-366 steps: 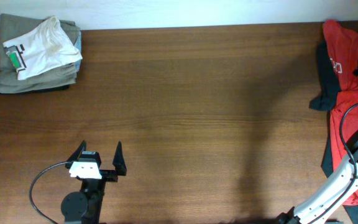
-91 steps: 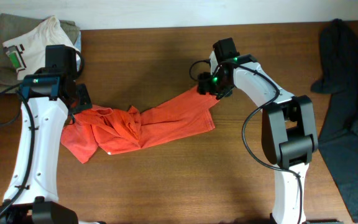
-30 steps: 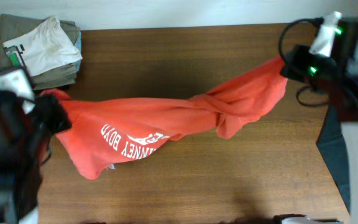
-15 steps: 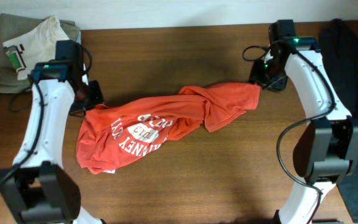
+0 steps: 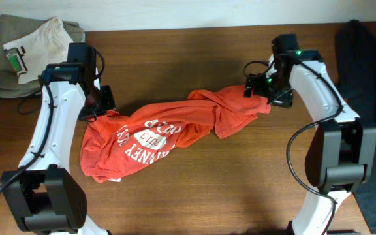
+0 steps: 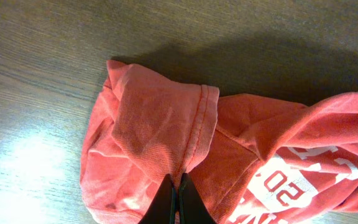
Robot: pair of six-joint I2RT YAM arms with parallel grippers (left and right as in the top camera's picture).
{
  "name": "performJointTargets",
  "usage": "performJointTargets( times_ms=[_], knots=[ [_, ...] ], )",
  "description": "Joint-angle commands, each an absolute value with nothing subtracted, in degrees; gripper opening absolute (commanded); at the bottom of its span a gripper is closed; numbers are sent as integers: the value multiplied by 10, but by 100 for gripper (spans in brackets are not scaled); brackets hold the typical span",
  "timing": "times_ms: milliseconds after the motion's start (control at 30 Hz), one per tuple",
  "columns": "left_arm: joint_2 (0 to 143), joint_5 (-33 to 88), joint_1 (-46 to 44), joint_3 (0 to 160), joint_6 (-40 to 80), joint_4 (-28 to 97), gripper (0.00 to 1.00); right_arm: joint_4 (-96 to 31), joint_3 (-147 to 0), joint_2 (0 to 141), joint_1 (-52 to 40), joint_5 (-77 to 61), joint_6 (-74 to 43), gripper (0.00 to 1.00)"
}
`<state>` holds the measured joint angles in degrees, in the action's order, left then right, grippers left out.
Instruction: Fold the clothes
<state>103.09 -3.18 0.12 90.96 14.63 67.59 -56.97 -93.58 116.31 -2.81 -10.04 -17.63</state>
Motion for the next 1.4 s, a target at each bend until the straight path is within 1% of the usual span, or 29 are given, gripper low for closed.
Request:
performJointTargets(
  times_ms=[0,167,267,433,500,700,767,833,933,967,1000,1100,1133,1233,1367],
  knots=[
    [1031,-28,1,910,152,680,1,-547,-901,1158,-37,-110,-215,98],
    [1031,-28,1,910,152,680,1,-526,-871,1158,-37,-101,-218,98],
    [1031,-28,1,910,152,682,1,-490,-847,1158,-31,-35,-217,99],
    [1031,-39,2,910,152,682,1,-477,-845,1158,0,-49,-209,99],
    [1031,-43,2,910,152,682,0,-462,-845,1159,15,-106,-166,98],
    [1031,-43,1,910,152,682,1,-455,-844,1188,6,-118,-165,94],
    [1031,-43,1,910,152,682,1,-448,-844,1209,2,-119,-165,91],
    [1031,-43,1,910,152,682,1,-445,-844,1222,1,-119,-166,83],
    [1031,-43,2,910,152,681,1,-445,-844,1222,0,-121,-166,64],
    [1031,-43,2,910,152,679,1,-445,-844,1222,0,-121,-166,52],
    [1031,-43,2,910,152,677,1,-445,-844,1222,0,-120,-170,44],
    [1030,-43,1,911,152,678,1,-450,-851,1216,2,-120,-185,10],
    [1025,-43,1,912,152,678,1,-461,-861,1207,4,-121,-190,4],
    [996,-43,1,922,151,682,1,-502,-895,1172,12,-120,-190,4],
    [896,-43,1,923,149,682,1,-562,-940,1086,23,-121,-189,4]
  ],
)
